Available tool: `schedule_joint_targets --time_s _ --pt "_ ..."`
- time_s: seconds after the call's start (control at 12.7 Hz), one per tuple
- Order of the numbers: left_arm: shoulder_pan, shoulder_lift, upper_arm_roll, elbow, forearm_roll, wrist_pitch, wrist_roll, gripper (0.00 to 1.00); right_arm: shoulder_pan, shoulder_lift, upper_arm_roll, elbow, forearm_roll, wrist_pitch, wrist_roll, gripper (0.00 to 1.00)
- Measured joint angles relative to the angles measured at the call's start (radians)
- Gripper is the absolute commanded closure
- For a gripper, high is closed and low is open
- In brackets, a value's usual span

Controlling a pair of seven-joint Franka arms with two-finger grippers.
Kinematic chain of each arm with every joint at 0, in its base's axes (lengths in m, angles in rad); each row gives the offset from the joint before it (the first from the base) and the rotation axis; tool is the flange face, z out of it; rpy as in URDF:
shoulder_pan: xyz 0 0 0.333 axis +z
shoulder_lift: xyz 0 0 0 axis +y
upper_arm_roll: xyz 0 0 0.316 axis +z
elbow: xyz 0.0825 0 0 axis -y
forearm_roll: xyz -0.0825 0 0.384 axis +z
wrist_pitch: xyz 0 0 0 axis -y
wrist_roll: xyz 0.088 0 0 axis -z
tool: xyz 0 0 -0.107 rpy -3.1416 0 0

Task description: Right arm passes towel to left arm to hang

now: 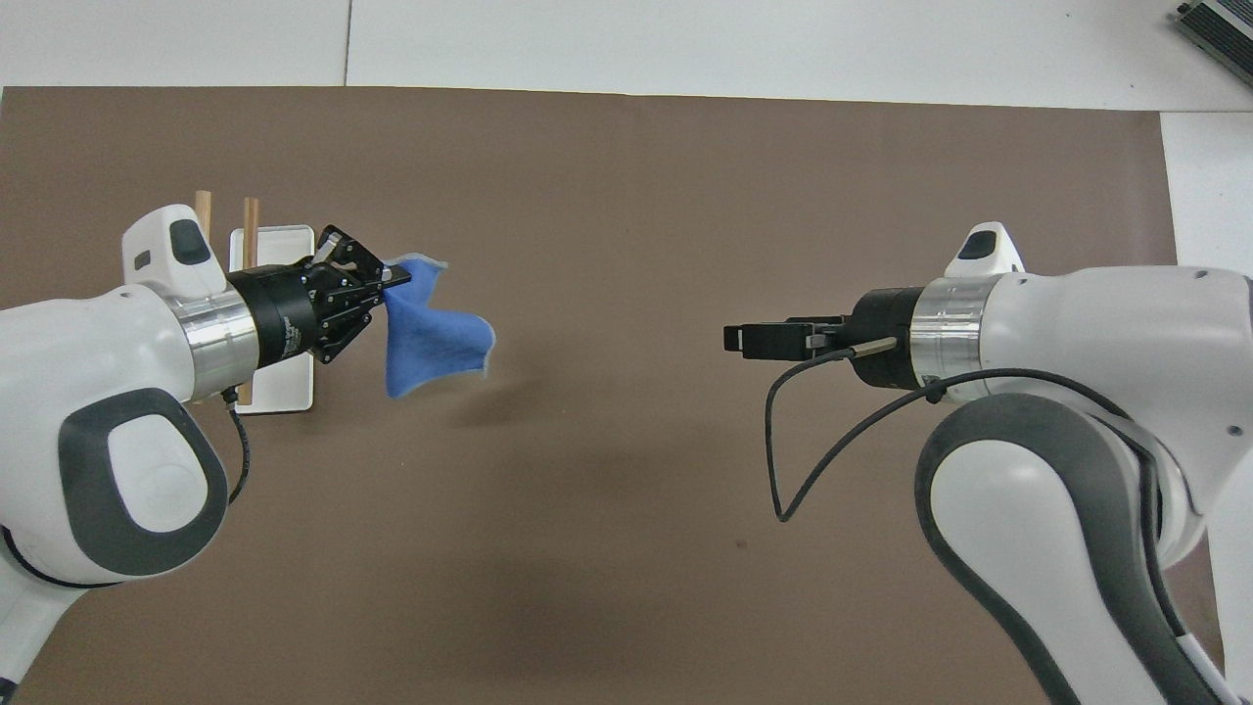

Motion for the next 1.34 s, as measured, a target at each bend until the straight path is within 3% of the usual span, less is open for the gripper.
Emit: schedule_joint_targets --time_s 0.32,0.87,1.34 --pt "0.175 0.000 0.003 0.000 0.000 -0.045 0.047 1.00 -0.047 -0.016 -0.008 0.000 -0.174 -0.010 0.000 0.00" --pt "0.351 0.003 0.002 -0.014 0.000 -0.054 0.082 1.00 -0.079 -0.016 -0.013 0.005 -0.475 -0.008 -0.067 0.00" --pt "0.451 0.011 0.002 -0.011 0.000 -0.053 0.105 1.00 -0.123 -0.017 -0.018 0.046 -0.560 -0.022 -0.028 0.00"
